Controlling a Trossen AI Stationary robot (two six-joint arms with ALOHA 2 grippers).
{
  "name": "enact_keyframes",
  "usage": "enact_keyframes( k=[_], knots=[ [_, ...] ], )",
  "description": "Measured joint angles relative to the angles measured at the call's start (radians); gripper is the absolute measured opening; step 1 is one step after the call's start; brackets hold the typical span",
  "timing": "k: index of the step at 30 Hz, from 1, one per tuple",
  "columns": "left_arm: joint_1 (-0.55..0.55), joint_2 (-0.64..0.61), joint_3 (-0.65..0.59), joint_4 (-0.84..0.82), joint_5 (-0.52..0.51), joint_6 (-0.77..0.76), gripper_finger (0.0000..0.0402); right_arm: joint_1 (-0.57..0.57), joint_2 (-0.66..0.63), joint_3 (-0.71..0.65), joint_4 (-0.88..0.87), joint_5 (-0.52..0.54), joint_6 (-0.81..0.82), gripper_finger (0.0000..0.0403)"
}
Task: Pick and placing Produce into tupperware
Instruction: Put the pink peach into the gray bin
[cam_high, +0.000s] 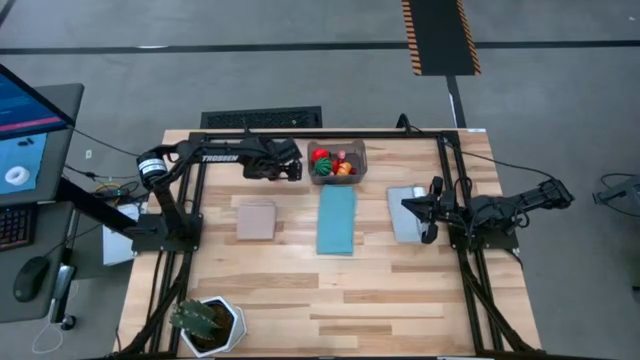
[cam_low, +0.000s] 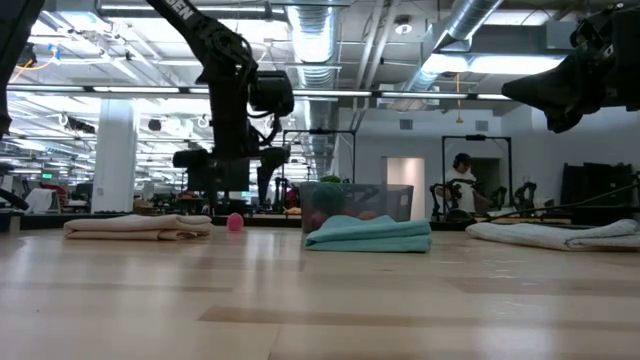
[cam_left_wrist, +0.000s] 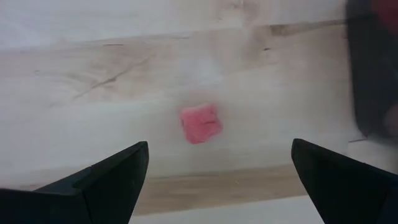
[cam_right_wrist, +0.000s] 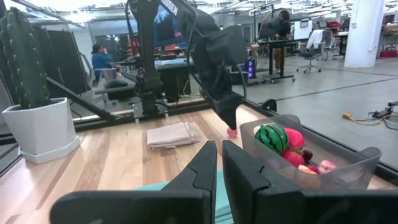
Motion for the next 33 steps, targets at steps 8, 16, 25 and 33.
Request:
enact_keyframes(
  k=[8, 16, 25, 33],
  knots=[
    [0.016, 0.0, -0.059, 0.071, 0.024, 0.009, 0.0385, 0.0, 0.0, 0.0, 0.0, 0.0, 0.0, 0.0049],
    [0.029, 0.022, -0.062, 0.081, 0.027, 0.013, 0.0368, 0.0, 0.0, 0.0, 0.0, 0.0, 0.0, 0.0049],
    [0.048, 0.074, -0.06, 0.109, 0.067, 0.003, 0.0342, 0.0, 0.0, 0.0, 0.0, 0.0, 0.0, 0.0049],
    [0.049, 0.077, -0.06, 0.113, 0.06, 0.015, 0.0276, 0.0, 0.0, 0.0, 0.0, 0.0, 0.0, 0.0049]
  ],
)
